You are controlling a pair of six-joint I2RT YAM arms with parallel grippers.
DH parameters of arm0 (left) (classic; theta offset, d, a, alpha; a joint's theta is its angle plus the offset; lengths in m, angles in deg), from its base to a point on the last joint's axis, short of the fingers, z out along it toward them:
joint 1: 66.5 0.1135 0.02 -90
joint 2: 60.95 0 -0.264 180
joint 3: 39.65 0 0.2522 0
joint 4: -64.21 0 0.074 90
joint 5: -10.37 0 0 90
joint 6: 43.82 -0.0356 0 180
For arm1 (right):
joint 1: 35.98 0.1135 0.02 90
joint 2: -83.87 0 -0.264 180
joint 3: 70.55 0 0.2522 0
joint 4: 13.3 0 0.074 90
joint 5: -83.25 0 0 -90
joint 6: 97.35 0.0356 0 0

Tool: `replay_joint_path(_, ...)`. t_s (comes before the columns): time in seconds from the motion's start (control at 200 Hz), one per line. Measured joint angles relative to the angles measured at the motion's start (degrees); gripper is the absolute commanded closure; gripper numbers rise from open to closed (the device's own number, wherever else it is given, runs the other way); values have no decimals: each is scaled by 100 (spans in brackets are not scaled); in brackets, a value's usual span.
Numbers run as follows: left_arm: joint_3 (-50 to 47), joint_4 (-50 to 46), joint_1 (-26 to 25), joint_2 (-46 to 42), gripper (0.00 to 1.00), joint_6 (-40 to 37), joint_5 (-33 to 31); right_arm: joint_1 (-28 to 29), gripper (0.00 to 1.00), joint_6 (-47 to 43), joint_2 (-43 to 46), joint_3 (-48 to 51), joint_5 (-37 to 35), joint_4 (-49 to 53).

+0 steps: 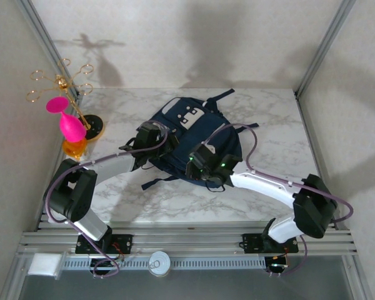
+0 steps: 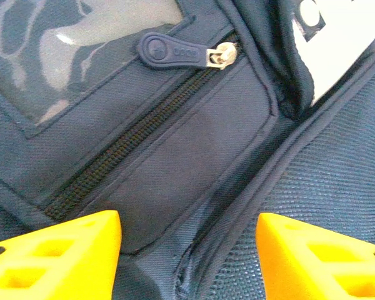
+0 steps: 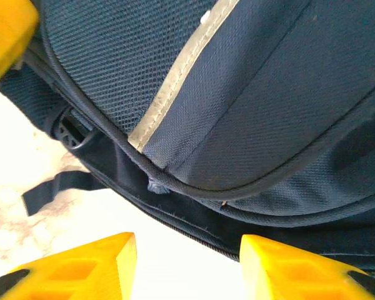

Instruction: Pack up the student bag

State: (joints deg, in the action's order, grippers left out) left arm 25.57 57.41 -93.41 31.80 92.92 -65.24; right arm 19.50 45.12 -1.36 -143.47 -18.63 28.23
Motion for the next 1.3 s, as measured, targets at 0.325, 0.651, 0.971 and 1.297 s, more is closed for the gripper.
replay_joint_path(0.325,-20,387,-15,59,45,46,286,719,61,1067,-1327,-874,-1014,208)
replay_joint_path(0.651,-28,448,-15,146,44,42,299,662,63,1705,-2111,-1215,-1731,308)
replay_joint_path(0.971,-26,634,-15,407,44,46,271,483,83,1762,-2332,-1250,-1906,341)
replay_joint_path(1.297,162,625,-31,691,49,55,59,439,99,1322,-1646,-599,-1740,-186)
